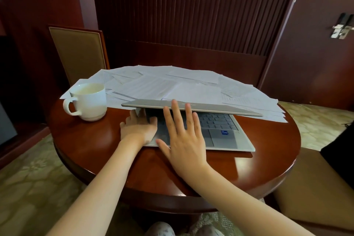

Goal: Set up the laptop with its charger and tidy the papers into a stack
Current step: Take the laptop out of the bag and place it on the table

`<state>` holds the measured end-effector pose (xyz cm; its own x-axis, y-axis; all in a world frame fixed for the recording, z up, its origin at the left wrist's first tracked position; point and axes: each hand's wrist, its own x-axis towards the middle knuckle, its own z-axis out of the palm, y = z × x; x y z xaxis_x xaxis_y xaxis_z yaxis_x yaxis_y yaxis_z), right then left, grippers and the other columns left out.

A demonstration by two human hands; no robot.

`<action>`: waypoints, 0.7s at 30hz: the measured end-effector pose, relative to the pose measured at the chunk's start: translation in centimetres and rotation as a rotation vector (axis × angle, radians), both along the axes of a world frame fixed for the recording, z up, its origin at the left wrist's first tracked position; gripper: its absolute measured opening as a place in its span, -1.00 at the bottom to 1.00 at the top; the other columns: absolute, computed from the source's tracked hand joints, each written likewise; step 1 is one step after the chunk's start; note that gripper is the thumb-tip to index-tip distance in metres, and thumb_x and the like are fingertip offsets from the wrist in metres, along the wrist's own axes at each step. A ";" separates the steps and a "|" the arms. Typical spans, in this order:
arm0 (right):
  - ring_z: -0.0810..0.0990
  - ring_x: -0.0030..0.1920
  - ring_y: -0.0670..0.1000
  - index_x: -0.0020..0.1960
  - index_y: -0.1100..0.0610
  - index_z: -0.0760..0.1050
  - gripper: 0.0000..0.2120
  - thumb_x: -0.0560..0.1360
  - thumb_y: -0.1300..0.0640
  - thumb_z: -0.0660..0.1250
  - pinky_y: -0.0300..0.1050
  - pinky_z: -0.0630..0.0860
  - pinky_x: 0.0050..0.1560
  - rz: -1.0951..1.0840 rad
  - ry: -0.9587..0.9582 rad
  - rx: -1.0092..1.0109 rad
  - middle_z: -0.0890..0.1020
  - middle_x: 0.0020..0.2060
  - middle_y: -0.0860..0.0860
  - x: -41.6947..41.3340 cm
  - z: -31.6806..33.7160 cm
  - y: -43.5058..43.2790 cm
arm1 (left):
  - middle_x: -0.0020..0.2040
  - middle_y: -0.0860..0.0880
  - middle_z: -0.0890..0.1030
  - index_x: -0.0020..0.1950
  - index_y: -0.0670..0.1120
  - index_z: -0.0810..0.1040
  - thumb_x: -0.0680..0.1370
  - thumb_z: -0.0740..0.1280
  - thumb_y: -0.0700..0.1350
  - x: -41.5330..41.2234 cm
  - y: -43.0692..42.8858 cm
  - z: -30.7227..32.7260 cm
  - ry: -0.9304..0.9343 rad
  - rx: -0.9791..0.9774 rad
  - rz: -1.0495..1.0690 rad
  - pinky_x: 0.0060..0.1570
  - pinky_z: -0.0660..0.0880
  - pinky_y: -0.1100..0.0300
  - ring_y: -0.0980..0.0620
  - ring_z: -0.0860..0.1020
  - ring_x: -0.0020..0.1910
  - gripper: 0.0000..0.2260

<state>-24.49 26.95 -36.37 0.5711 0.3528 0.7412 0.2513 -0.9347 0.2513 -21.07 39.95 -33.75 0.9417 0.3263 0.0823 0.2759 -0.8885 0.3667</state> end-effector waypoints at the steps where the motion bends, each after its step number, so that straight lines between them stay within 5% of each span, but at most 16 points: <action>1: 0.11 0.46 0.17 0.49 0.15 0.05 -0.29 0.46 -0.21 -0.02 0.05 -0.12 0.45 0.010 0.026 0.005 0.19 0.48 0.10 -0.2 0.0 0.0 | 0.36 -0.16 0.27 0.43 -0.05 0.21 0.60 -0.02 0.07 0.0 0.0 0.0 -0.002 0.005 -0.005 0.25 0.22 -0.02 -0.17 0.30 0.33 -0.57; 11: 0.29 0.42 0.17 0.46 0.13 0.14 -0.33 0.47 -0.22 0.00 0.11 -0.07 0.43 0.054 0.054 0.028 0.32 0.44 0.09 -1.2 -0.5 -1.1 | 0.36 -0.18 0.26 0.42 -0.07 0.23 0.61 -0.03 0.07 -0.2 0.1 0.0 0.000 -0.005 -0.010 0.26 0.21 -0.03 -0.18 0.29 0.33 -0.57; 17: 0.10 0.45 0.14 0.49 -0.08 0.03 -0.38 0.47 -0.23 -0.03 0.41 -0.23 0.32 0.036 0.029 -0.052 0.11 0.48 0.03 0.7 0.1 -1.8 | 0.40 -0.18 0.22 0.51 -0.02 0.07 0.62 -0.05 0.06 -0.5 0.0 0.2 0.007 -0.004 -0.011 0.30 0.19 -0.05 -0.19 0.25 0.36 -0.53; 21: 0.11 0.46 0.13 0.48 -0.10 0.05 -0.40 0.48 -0.23 -0.02 0.43 -0.27 0.29 0.032 0.045 -0.002 0.18 0.48 0.05 2.2 1.6 -1.3 | 0.42 -0.19 0.18 0.52 -0.01 0.02 0.62 -0.05 0.09 -0.3 0.1 0.0 0.020 0.038 -0.033 0.30 0.19 -0.06 -0.20 0.25 0.37 -0.52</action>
